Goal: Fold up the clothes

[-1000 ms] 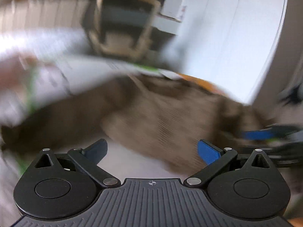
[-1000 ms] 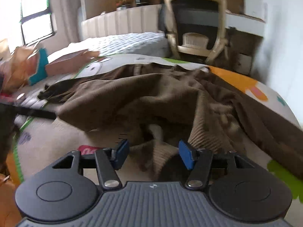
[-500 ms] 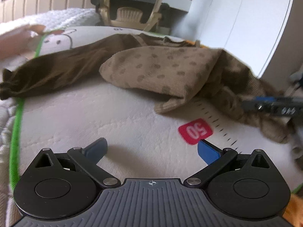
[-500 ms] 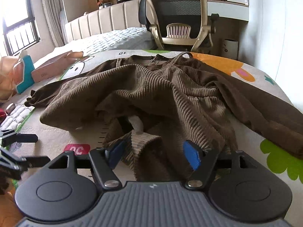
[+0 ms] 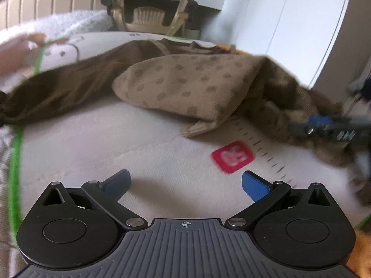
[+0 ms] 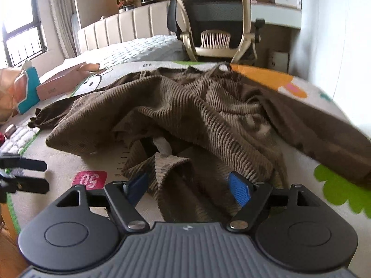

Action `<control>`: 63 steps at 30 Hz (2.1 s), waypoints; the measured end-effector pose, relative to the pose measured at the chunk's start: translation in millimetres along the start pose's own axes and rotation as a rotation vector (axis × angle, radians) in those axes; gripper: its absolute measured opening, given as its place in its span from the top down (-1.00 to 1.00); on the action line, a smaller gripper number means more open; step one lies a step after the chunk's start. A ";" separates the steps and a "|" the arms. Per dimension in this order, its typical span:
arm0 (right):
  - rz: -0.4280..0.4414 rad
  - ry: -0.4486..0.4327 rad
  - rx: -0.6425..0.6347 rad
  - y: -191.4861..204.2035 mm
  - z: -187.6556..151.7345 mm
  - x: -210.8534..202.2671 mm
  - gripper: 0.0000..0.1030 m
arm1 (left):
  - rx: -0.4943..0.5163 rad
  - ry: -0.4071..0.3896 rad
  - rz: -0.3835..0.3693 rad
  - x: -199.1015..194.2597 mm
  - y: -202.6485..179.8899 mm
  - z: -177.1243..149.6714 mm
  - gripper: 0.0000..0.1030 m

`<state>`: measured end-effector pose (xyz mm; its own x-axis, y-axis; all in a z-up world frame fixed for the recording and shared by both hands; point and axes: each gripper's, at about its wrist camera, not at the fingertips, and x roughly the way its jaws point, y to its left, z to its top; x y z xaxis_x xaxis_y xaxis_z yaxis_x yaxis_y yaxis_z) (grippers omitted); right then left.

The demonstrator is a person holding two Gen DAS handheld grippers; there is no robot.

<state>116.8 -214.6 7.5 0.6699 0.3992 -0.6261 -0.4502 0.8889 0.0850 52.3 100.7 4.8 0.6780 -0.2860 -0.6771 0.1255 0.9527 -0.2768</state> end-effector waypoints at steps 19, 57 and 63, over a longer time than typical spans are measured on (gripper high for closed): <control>-0.196 -0.025 -0.035 -42.9 -37.9 -36.7 -0.63 | 0.164 -0.094 -0.122 42.8 -41.0 59.5 0.75; -0.320 -0.068 -0.102 -17.5 -50.6 -62.2 -0.73 | 0.326 -0.177 0.238 -93.3 -15.6 -23.2 -0.87; -0.228 -0.052 -0.132 1.3 -36.8 -49.4 -0.74 | 0.195 -0.268 0.282 -112.8 4.8 -9.1 -0.87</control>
<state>61.4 -241.4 10.0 0.7905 0.2057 -0.5769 -0.3547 0.9216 -0.1574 -30.2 136.6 73.7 0.8663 0.0004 -0.4996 0.0254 0.9987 0.0450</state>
